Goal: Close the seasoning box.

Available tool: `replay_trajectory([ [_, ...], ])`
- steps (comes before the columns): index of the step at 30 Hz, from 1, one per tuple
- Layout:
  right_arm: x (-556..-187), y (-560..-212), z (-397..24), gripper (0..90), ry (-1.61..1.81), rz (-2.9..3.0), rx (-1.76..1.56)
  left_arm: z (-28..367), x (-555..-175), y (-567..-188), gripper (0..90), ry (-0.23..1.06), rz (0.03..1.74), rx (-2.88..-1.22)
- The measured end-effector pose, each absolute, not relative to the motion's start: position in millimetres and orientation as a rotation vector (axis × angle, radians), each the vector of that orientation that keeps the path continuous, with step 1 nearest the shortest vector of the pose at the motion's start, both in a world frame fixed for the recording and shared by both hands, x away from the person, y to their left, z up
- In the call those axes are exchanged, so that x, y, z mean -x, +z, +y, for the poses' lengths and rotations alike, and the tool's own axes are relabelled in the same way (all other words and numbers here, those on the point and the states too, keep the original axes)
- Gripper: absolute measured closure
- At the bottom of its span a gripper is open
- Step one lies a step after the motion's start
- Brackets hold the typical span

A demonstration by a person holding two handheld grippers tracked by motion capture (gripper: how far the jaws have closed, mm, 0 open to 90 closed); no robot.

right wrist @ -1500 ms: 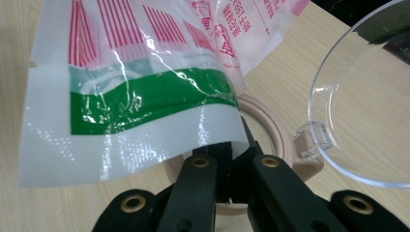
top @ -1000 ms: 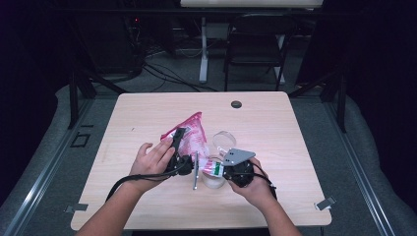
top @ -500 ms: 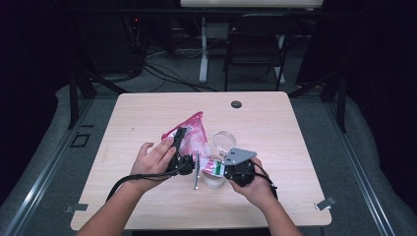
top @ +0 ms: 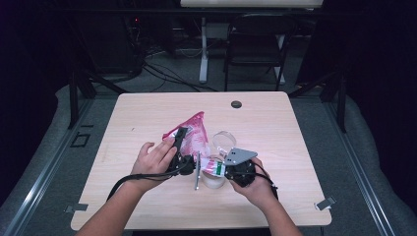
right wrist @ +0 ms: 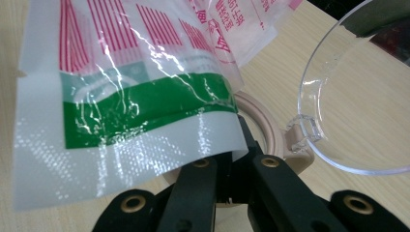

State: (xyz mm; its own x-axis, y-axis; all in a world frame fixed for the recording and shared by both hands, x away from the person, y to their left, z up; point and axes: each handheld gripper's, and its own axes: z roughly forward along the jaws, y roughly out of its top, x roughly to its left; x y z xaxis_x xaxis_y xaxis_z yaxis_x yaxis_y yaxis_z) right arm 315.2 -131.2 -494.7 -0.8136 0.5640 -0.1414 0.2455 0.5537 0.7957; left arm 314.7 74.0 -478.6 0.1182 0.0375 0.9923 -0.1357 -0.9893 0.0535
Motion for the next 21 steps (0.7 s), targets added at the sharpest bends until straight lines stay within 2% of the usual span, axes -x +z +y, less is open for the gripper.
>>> replay_trajectory([
  [4,-314.8,-495.0,-132.2,90.0,1.149,2.408,-0.665,72.7,-314.8,-478.6,66.1,2.002,-0.11,-2.243],
  [5,-314.6,-494.9,-132.7,90.0,1.145,2.41,-0.663,73.3,-317.2,-480.6,66.1,2.009,-0.137,-2.189],
  [6,-314.4,-495.0,-132.9,90.0,1.146,2.406,-0.667,72.0,-314.7,-478.7,66.1,1.999,-0.11,-2.245],
  [21,-312.8,-496.2,-138.8,90.0,1.135,2.406,-0.686,66.1,-313.5,-478.5,66.0,1.998,-0.143,-2.238],
])
